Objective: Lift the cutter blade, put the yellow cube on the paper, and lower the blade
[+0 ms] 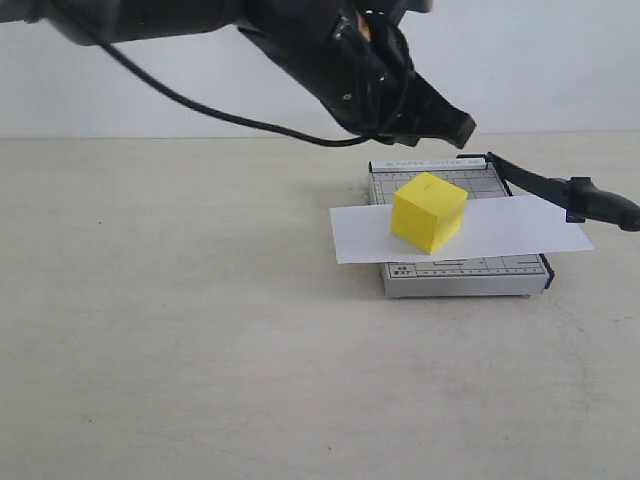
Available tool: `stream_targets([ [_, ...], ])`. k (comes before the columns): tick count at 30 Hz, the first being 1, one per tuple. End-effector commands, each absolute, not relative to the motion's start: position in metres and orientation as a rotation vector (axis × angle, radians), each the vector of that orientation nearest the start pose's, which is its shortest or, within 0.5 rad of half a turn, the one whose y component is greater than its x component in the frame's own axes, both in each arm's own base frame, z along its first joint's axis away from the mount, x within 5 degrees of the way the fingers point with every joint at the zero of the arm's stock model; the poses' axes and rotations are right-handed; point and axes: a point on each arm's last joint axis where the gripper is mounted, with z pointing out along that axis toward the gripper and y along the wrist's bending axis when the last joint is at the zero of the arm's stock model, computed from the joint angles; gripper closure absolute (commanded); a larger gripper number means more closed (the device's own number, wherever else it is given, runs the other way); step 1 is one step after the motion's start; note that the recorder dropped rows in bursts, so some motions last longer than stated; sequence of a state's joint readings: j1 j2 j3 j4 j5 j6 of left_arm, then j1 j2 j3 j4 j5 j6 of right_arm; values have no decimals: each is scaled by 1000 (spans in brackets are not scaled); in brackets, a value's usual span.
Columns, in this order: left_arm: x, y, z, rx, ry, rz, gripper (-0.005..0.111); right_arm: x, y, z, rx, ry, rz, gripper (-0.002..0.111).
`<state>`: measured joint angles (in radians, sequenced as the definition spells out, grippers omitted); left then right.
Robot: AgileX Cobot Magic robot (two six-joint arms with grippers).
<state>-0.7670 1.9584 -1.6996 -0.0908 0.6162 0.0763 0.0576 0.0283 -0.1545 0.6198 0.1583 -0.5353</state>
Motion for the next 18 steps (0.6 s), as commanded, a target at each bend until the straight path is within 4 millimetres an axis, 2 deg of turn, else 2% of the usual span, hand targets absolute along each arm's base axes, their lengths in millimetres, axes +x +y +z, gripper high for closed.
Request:
stream_targets([
  [1,299,-292,296,868,2097,-454,102,48,11,251,-56,1483,177,108],
  [7,245,-237,285,786,1989,-483,102,48,11,251,-56,1483,177,108],
  [10,213,-205,274,706,1929,-520,102,48,11,251,-56,1483,177,108],
  [13,183,-174,253,636,1909,-554,102,48,11,251,-56,1483,177,108],
  [18,150,-141,237,598,1891,-576,102,48,11,251,-56,1483,177,108],
])
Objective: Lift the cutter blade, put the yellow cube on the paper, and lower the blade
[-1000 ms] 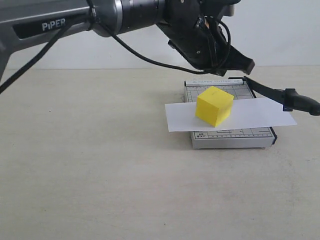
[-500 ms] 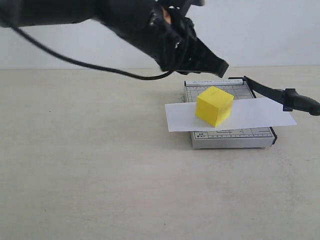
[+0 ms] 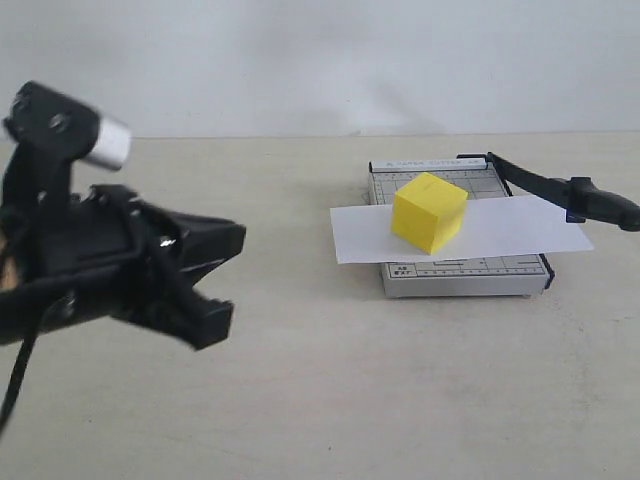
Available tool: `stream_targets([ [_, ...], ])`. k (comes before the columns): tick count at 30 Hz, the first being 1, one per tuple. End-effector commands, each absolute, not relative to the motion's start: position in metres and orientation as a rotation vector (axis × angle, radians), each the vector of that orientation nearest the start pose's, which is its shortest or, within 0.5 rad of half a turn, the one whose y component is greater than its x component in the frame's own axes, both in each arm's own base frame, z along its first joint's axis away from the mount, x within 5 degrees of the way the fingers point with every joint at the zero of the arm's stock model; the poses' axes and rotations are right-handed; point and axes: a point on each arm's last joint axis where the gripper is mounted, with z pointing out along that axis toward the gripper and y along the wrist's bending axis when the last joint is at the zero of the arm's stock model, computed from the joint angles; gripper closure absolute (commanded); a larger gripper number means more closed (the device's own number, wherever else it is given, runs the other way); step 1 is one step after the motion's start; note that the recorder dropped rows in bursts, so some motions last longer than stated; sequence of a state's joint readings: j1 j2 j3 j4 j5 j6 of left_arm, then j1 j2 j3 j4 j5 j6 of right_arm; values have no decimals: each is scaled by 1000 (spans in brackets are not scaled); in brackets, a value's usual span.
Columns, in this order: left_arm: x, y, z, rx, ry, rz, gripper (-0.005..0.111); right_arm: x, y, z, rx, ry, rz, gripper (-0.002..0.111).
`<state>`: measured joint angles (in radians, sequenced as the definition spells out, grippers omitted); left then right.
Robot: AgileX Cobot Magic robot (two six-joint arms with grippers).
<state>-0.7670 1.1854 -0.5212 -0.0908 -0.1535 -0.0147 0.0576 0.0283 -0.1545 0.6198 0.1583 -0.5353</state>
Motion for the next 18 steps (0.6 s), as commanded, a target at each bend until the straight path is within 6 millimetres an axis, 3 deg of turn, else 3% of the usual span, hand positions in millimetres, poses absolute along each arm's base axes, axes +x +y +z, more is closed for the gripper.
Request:
stream_targets([
  [1,145,-137,236,596,1886,-578,102,48,11,251,-56,1483,177,108],
  [10,115,-107,211,456,1861,-674,102,48,11,251,-56,1483,177,108],
  [18,100,-92,189,458,1905,-663,102,48,11,251,-56,1483,177,108],
])
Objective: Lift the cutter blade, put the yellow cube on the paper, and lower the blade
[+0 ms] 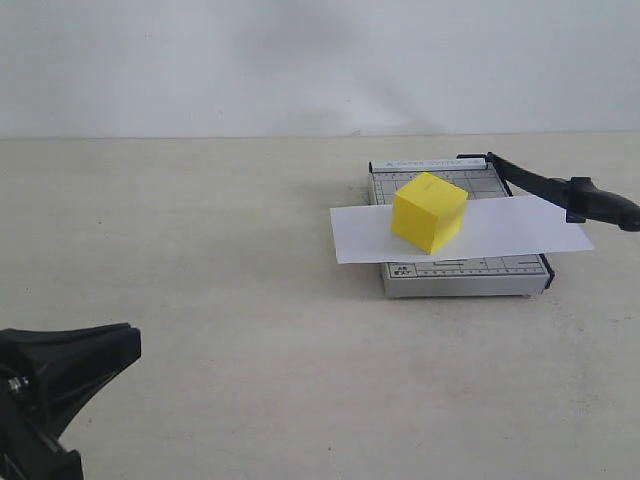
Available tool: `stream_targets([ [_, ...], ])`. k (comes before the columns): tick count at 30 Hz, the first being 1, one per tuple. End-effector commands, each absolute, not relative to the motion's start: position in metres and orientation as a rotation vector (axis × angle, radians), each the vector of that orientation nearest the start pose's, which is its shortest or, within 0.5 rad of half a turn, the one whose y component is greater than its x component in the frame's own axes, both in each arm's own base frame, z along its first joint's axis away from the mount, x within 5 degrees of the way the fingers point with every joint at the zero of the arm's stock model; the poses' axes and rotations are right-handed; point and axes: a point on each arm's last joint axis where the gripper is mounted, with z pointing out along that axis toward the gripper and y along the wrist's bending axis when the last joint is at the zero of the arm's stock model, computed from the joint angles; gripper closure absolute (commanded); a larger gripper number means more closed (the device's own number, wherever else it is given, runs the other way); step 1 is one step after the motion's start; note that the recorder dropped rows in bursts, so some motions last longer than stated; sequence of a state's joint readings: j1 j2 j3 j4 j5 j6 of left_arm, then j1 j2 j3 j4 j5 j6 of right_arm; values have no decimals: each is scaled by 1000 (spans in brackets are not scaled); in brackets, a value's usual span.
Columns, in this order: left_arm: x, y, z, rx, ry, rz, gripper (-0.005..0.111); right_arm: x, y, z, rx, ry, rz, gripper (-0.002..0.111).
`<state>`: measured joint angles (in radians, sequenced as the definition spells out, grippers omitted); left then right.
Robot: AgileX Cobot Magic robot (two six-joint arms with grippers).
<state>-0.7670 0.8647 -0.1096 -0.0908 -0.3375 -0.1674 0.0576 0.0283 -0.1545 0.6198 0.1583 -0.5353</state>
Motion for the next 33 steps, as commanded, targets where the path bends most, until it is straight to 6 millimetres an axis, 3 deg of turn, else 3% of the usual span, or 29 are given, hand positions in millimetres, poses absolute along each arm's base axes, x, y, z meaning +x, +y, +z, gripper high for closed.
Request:
stream_targets([
  [1,99,-91,188,459,1908,-662,102,48,11,251,-56,1483,177,108],
  [20,98,-91,189,460,1898,-664,102,48,11,251,-56,1483,177,108],
  [24,91,-84,203,432,1790,-707,102,48,11,251,-56,1483,177,108],
  [33,58,-52,248,324,1357,-841,102,48,11,251,-56,1483,177,108],
])
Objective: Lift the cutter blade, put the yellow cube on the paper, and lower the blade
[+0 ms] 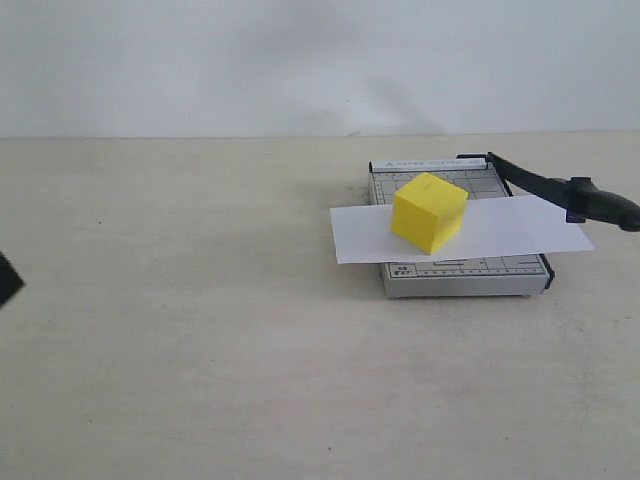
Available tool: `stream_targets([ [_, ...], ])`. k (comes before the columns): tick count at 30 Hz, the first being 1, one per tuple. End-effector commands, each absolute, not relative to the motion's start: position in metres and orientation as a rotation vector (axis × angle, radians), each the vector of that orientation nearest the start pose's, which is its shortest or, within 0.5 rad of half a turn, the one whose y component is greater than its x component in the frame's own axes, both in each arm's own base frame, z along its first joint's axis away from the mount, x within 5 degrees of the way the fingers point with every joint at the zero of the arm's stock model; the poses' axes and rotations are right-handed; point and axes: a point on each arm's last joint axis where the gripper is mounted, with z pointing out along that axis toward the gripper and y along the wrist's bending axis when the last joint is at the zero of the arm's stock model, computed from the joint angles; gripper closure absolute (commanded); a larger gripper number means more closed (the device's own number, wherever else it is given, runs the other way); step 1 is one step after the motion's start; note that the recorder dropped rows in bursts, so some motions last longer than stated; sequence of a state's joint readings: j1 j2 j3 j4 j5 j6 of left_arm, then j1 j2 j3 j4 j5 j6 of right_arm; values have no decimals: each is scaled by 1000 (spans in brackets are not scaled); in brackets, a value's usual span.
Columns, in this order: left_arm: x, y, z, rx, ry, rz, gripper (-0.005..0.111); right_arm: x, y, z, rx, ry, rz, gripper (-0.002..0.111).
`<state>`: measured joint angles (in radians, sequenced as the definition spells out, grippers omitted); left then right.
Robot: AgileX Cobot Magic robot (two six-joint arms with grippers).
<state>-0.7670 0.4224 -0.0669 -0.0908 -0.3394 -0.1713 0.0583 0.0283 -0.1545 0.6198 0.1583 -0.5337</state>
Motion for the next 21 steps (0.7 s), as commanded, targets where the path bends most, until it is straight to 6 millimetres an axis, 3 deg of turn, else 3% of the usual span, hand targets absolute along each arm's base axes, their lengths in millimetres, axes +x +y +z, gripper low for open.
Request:
stream_targets([
  [1,55,-49,251,315,1320,-850,102,48,11,251,-56,1483,177,108],
  [10,33,-28,264,254,1093,-904,102,48,11,251,-55,1481,177,108],
  [16,36,-30,247,263,1130,-895,102,48,11,251,-52,1482,180,108],
  [21,36,-31,246,268,1145,-893,102,48,10,252,-43,1475,182,108],
])
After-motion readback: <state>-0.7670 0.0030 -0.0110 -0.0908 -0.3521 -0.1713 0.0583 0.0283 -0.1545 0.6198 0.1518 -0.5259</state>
